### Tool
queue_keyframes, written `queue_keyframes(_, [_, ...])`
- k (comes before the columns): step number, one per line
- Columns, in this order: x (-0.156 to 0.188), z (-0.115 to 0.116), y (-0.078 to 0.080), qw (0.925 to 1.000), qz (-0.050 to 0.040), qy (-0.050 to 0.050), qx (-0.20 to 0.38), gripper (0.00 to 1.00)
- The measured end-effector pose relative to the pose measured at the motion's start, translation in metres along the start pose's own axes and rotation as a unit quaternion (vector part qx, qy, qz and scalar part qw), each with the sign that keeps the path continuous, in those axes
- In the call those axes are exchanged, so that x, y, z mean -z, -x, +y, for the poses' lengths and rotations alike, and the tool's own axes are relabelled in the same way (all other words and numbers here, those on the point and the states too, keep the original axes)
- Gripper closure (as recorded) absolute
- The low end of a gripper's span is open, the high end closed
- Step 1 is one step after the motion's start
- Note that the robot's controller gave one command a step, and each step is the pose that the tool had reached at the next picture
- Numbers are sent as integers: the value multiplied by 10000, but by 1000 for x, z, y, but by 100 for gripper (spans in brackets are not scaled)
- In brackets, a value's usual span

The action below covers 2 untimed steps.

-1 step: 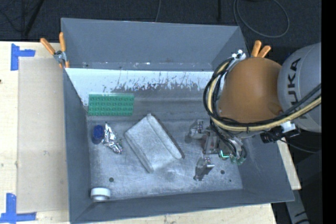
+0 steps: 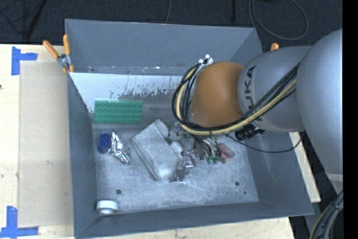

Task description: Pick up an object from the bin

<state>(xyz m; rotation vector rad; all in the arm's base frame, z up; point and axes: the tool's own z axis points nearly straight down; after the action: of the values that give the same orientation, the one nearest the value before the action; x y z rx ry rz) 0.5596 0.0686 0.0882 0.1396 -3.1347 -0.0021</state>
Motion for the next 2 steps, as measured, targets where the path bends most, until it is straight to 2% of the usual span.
queue_keyframes(1, [-14, -37, 15, 9995, -2, 42, 310, 0])
queue_keyframes(2, [-14, -20, 10, 9888, -70, -27, 1493, 0])
